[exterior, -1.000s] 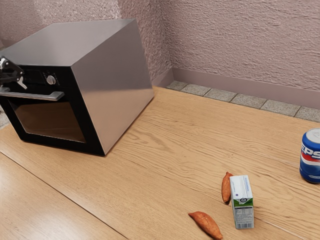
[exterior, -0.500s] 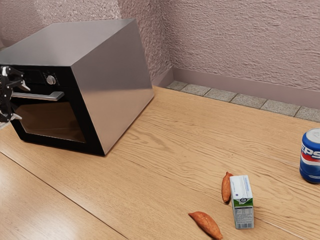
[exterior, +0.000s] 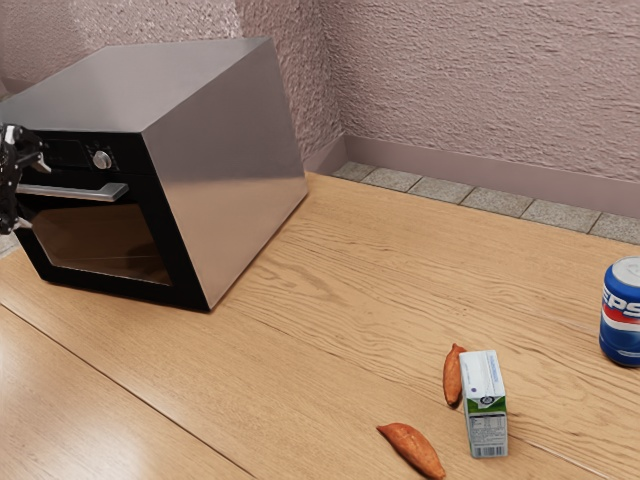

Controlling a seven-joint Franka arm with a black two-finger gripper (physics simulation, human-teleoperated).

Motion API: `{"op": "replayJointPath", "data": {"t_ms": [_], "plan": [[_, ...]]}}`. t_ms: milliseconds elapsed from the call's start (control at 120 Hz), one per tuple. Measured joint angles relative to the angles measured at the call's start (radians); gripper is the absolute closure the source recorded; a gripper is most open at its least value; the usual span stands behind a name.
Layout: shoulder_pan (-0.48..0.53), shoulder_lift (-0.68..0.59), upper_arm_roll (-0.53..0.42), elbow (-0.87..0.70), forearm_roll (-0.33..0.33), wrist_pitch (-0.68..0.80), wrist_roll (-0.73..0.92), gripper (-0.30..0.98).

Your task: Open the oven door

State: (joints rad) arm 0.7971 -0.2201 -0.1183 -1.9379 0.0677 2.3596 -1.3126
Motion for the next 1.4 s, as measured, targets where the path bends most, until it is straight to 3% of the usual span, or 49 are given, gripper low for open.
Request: {"op": "replayJointPath", "data": {"t_ms": [267,933,1167,1400], "plan": [[0.005,0.023,-0.009,-0.005,0.029,0.037,-0.008,0.0],[0.005,0.054,-0.009,-0.069,0.027,0.105,-0.021,0.0],[0.011,-0.187,-0.009,-0.351,0.022,0.115,-0.023,0.0],[0.056,-0.619,-0.011,-0.722,-0.029,0.149,-0.025,0.0]]}}
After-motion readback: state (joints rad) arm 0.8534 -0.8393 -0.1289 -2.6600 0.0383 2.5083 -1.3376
